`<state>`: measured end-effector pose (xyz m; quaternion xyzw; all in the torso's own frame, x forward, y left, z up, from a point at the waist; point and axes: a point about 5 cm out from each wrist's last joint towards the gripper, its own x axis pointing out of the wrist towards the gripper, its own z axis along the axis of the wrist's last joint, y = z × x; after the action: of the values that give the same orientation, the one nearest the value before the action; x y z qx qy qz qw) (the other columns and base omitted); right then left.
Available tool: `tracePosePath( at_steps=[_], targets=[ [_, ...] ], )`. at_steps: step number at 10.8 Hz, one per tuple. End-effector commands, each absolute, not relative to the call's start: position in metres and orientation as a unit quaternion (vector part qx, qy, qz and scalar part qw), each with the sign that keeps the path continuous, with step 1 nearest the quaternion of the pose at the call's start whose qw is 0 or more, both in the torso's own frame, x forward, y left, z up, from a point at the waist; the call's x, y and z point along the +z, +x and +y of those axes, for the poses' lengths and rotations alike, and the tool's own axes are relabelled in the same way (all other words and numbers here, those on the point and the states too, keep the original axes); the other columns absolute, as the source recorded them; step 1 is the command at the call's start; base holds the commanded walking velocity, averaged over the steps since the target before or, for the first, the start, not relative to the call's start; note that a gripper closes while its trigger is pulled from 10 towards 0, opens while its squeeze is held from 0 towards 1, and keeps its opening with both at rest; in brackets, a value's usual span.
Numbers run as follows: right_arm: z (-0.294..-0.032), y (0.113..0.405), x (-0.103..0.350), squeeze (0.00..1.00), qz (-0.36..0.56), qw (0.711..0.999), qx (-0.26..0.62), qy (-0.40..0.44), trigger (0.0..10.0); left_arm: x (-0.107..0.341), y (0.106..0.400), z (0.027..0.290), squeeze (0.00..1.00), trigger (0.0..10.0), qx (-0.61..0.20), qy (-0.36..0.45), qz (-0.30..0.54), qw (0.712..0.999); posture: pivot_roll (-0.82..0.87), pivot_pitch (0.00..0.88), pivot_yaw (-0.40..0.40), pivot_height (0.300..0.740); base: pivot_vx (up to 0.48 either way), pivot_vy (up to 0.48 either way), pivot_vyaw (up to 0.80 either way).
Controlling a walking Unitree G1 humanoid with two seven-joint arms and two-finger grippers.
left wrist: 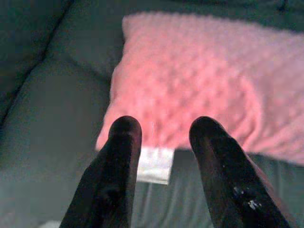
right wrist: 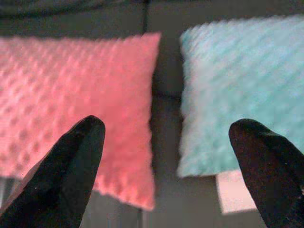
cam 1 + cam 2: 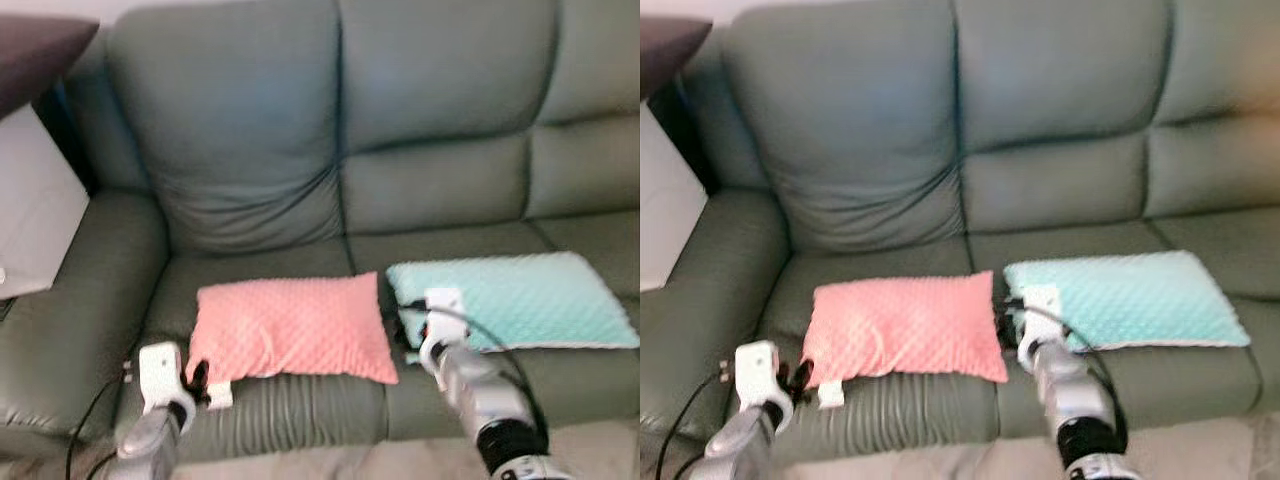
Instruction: Move the pillow to the sofa
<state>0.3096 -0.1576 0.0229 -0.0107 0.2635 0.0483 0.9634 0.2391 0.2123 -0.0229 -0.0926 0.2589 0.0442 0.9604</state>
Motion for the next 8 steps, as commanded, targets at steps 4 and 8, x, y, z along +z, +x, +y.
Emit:
tracePosePath(
  at_steps=[4, 8],
  targets=[
    [-0.161, 0.310, 0.010, 0.00, 0.302, 0.953, 0.020, -0.024, 10.0, -0.025, 0.222, 0.218, 0.00, 10.0, 0.036, -0.068, 0.265, 0.961, -0.10, 0.274, 0.133, 0.740, 0.000, 0.000, 0.00],
    [-0.167, 0.325, 0.022, 0.00, 0.294, 0.955, 0.002, -0.027, 10.0, -0.006, 0.179, 0.216, 0.00, 10.0, 0.016, -0.070, 0.267, 0.961, 0.03, 0.358, 0.179, 0.740, 0.000, 0.000, 0.00]
  ],
)
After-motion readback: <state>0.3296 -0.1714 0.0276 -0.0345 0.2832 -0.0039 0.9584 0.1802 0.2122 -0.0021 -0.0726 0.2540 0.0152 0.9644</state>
